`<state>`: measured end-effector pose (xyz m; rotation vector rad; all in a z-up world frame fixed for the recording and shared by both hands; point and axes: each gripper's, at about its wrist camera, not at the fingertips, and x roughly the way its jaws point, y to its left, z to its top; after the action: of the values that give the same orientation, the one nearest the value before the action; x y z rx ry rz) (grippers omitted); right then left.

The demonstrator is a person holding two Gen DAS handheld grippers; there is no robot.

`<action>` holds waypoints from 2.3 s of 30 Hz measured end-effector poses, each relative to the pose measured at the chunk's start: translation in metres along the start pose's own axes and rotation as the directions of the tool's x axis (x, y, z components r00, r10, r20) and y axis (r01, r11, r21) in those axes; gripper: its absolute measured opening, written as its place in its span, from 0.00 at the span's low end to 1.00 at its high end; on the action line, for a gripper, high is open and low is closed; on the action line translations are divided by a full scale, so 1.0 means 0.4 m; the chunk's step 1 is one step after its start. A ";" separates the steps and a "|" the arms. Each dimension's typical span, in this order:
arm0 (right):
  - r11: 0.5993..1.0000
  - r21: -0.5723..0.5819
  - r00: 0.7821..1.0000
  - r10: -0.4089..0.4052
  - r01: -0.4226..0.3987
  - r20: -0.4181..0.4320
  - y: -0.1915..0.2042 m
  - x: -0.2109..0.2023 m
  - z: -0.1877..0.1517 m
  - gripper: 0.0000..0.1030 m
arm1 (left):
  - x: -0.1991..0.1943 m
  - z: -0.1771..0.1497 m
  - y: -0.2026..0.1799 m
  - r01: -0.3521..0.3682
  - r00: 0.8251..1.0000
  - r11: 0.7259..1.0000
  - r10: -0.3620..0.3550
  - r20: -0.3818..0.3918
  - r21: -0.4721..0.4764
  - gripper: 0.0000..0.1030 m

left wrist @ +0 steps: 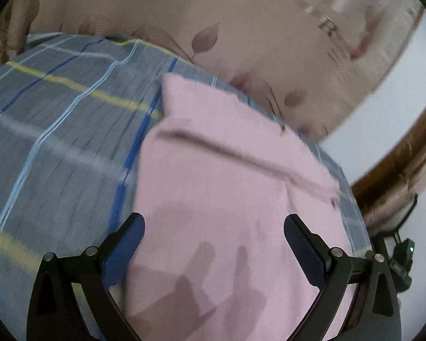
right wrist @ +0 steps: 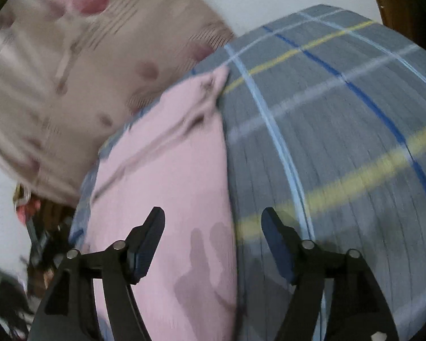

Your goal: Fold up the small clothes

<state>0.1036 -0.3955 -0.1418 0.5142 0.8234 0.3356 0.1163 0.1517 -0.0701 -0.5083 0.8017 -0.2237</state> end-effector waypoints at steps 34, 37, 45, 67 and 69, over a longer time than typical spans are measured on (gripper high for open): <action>0.935 0.126 0.939 0.341 -0.333 -0.047 0.010 -0.005 -0.215 0.18 | -0.111 -0.184 0.099 0.228 0.954 0.968 -0.243 -0.174 -0.102 0.58; 0.937 0.110 0.939 0.339 -0.332 -0.057 0.016 -0.005 -0.216 0.19 | -0.121 -0.177 0.111 0.202 0.964 0.973 -0.218 -0.152 -0.111 0.59; 0.936 0.094 0.935 0.346 -0.339 -0.072 0.037 0.023 -0.204 0.19 | -0.081 -0.166 0.104 0.232 0.954 0.968 -0.246 -0.170 -0.098 0.57; 0.971 0.109 0.973 0.222 -0.213 -0.072 0.047 0.049 -0.199 0.04 | -0.116 -0.229 0.035 -0.035 0.997 0.991 0.043 -0.060 0.128 0.07; 0.965 0.122 0.971 0.237 -0.230 -0.040 0.041 0.042 -0.201 0.04 | -0.121 -0.231 0.012 -0.092 0.995 0.978 0.098 -0.027 0.186 0.07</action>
<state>0.0513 -0.3497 -0.1885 0.7173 0.8403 0.5229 0.0157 0.1420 -0.0961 -0.2912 0.8291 -0.2165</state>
